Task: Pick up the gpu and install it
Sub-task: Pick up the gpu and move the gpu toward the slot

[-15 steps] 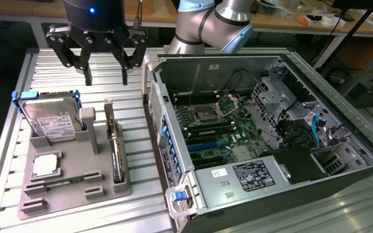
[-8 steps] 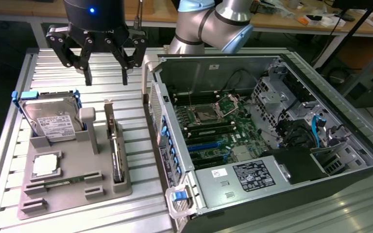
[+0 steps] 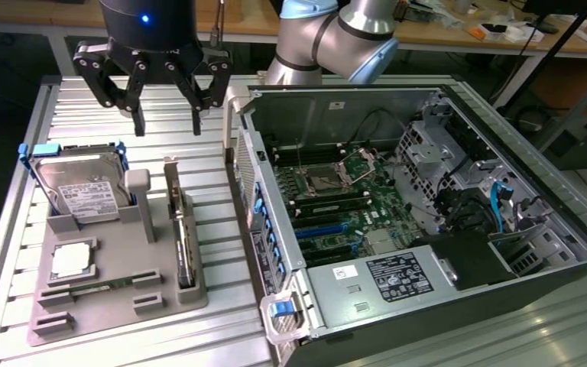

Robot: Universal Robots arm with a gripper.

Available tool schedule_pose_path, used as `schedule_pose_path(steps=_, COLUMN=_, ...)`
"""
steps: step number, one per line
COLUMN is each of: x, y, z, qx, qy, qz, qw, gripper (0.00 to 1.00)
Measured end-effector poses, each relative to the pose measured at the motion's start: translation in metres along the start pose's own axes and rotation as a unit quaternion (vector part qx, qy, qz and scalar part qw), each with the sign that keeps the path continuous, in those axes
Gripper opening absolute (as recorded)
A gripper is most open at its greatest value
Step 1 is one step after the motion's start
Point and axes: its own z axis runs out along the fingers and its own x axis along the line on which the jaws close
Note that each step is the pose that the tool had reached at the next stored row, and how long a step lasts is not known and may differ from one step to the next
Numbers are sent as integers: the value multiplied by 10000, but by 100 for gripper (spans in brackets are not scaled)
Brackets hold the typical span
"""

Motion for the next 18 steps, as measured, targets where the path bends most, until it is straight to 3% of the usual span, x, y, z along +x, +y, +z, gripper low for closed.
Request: schedule_pose_path(steps=18, x=2, y=-4, z=63, qx=0, qy=0, qz=0, qw=10000, gripper=66)
